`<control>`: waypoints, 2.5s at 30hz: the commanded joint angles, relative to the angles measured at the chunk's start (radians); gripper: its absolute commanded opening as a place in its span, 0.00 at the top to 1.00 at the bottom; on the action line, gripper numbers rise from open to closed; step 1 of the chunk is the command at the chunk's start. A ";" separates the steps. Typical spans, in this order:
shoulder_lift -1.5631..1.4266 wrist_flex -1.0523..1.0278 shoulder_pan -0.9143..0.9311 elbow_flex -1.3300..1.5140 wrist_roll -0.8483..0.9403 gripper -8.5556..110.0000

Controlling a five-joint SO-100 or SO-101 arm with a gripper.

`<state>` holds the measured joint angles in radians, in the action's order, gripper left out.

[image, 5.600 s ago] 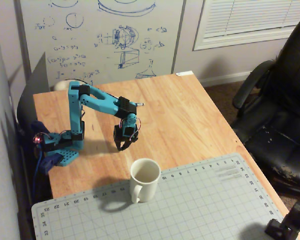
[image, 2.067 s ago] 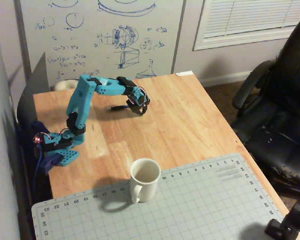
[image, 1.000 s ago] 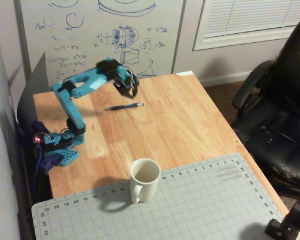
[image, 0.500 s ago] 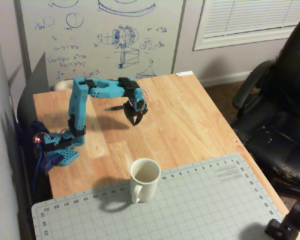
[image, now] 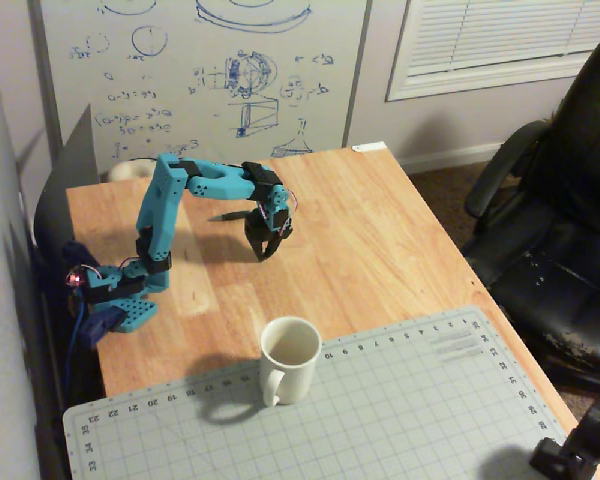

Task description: Touch the pen.

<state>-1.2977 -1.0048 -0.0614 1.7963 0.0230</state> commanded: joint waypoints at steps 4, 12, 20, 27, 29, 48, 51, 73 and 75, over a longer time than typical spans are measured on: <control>0.011 0.015 -0.026 -0.012 0.000 0.92; -0.005 0.221 -0.074 -0.012 -0.005 0.92; -0.202 0.221 -0.117 -0.084 -0.009 0.92; -0.410 0.034 -0.175 -0.129 -0.009 0.92; -0.445 -0.005 -0.193 -0.121 -0.009 0.92; -0.235 0.066 -0.342 -0.127 0.009 0.92; -0.169 0.066 -0.354 -0.137 0.009 0.92; 0.005 0.057 -0.373 -0.307 0.006 0.92; 0.044 0.060 -0.373 -0.316 0.006 0.92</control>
<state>-1.2594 -0.9526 -0.4280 1.5693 0.0245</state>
